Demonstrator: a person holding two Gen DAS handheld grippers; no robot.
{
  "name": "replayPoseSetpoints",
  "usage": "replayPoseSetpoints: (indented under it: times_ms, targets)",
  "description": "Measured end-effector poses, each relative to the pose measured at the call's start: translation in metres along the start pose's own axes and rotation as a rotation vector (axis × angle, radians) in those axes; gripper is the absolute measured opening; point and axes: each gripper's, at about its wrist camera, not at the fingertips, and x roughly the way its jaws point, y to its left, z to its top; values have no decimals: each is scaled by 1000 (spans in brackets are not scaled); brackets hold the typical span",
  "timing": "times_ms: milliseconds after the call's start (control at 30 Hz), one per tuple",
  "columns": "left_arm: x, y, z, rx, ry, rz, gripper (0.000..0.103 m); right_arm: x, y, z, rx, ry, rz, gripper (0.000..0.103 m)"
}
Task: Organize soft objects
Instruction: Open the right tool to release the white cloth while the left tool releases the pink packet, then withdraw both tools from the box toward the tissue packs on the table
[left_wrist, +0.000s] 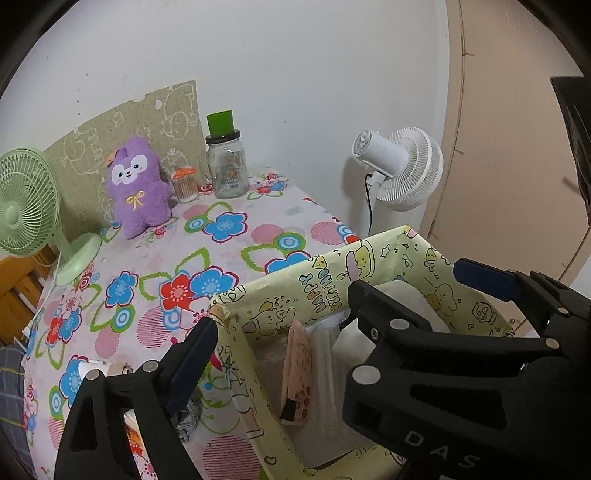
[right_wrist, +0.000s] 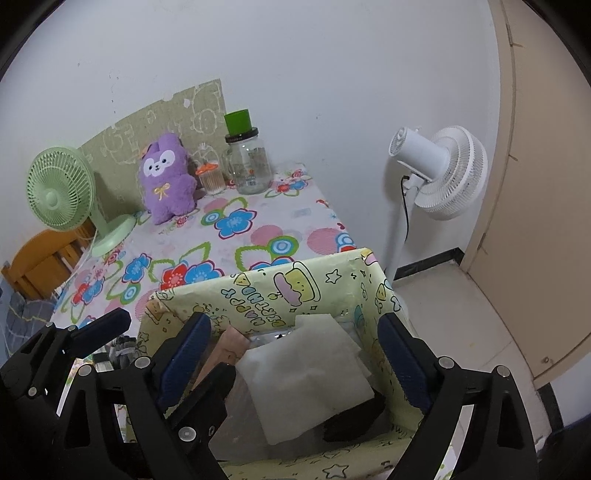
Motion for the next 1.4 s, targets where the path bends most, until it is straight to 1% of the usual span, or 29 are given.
replayPoseSetpoints:
  times_ms: [167, 600, 800, 1133, 1400]
  targets:
    - [-11, 3, -1, -1, -18, 3, 94, -11, 3, -1, 6, -14, -4, 94]
    - [-47, 16, -12, -21, -70, 23, 102, -44, 26, -8, -22, -79, -6, 97]
    - [-59, 22, -18, -23, -77, 18, 103, -56, 38, -12, -42, -106, -21, 99]
    - [-81, 42, -31, -37, -101, 50, 103, -76, 65, -22, -73, -138, -15, 100]
    - [-97, 59, -41, -60, -121, 63, 103, -89, 86, -27, -104, -151, 15, 100]
